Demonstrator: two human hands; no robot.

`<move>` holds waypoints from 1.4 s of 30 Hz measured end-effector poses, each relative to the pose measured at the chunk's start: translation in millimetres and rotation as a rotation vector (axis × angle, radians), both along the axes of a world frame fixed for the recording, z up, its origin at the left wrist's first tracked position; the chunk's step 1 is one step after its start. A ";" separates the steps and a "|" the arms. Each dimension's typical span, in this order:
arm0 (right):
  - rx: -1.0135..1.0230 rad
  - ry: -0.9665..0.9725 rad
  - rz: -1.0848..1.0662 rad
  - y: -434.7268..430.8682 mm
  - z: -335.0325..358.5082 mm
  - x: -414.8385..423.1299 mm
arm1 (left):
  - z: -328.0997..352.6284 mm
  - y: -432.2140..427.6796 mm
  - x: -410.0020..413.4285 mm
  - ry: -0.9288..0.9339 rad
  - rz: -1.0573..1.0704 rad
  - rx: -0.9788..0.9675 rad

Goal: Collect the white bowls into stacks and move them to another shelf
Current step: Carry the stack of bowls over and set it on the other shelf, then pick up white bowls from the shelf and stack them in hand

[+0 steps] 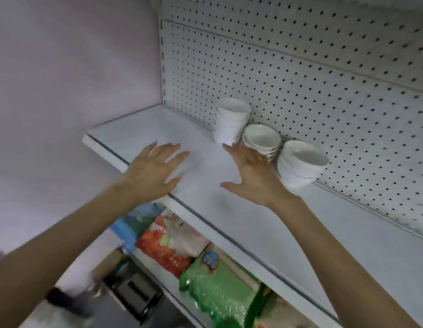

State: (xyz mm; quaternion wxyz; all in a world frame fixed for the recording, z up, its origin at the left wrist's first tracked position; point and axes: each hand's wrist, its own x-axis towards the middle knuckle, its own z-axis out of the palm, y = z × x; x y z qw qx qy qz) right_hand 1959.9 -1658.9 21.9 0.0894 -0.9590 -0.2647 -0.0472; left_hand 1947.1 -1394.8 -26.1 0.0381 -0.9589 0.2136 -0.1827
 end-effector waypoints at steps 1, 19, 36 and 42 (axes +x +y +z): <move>-0.048 0.019 0.099 30.2 2.2 -3.0 | 1.8 26.6 -23.0 -0.012 0.055 0.024; -0.131 -0.352 1.521 564.7 111.9 -487.9 | 116.7 312.9 -741.6 -0.041 1.463 0.223; -0.308 -0.184 2.007 793.2 117.9 -923.2 | 154.5 376.6 -1161.4 0.166 2.033 0.297; -0.352 -0.247 1.988 915.4 106.4 -1021.7 | 144.0 493.7 -1258.3 0.163 2.034 0.263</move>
